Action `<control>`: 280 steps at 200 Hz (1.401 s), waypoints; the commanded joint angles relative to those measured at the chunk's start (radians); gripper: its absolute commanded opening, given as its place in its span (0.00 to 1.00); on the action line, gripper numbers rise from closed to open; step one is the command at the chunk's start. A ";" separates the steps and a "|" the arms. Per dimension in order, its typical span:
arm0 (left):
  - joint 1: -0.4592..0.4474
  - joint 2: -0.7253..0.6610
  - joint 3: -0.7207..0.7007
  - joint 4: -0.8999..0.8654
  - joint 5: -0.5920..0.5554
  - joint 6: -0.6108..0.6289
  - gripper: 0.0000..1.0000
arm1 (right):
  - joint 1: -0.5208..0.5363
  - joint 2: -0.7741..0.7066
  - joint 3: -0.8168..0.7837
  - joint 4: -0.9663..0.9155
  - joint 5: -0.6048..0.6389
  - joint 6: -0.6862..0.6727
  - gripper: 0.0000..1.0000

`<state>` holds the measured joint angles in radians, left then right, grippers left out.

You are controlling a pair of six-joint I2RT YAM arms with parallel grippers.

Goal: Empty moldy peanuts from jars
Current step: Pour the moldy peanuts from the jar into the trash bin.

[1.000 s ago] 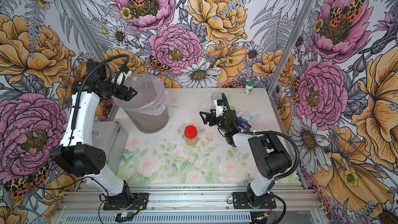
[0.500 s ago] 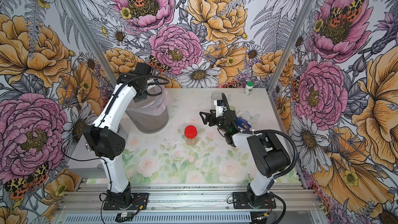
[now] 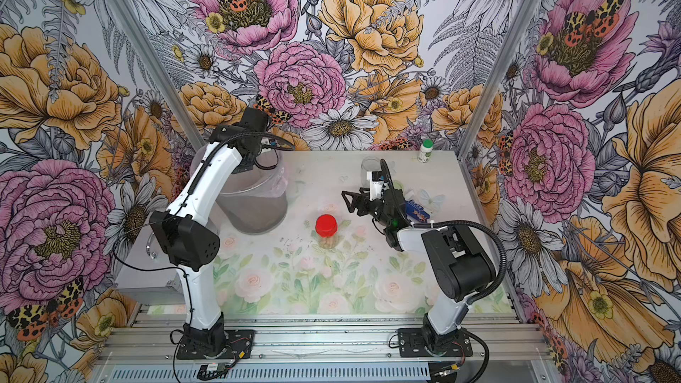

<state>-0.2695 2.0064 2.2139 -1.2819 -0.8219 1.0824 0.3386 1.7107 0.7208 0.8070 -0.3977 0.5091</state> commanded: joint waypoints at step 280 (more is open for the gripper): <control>0.013 -0.227 -0.268 0.048 0.077 -0.076 0.30 | -0.013 -0.007 -0.024 0.115 -0.004 0.030 0.88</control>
<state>-0.2924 1.7275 1.9106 -1.2236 -0.7643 1.0615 0.3321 1.7161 0.7074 0.8734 -0.3977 0.5323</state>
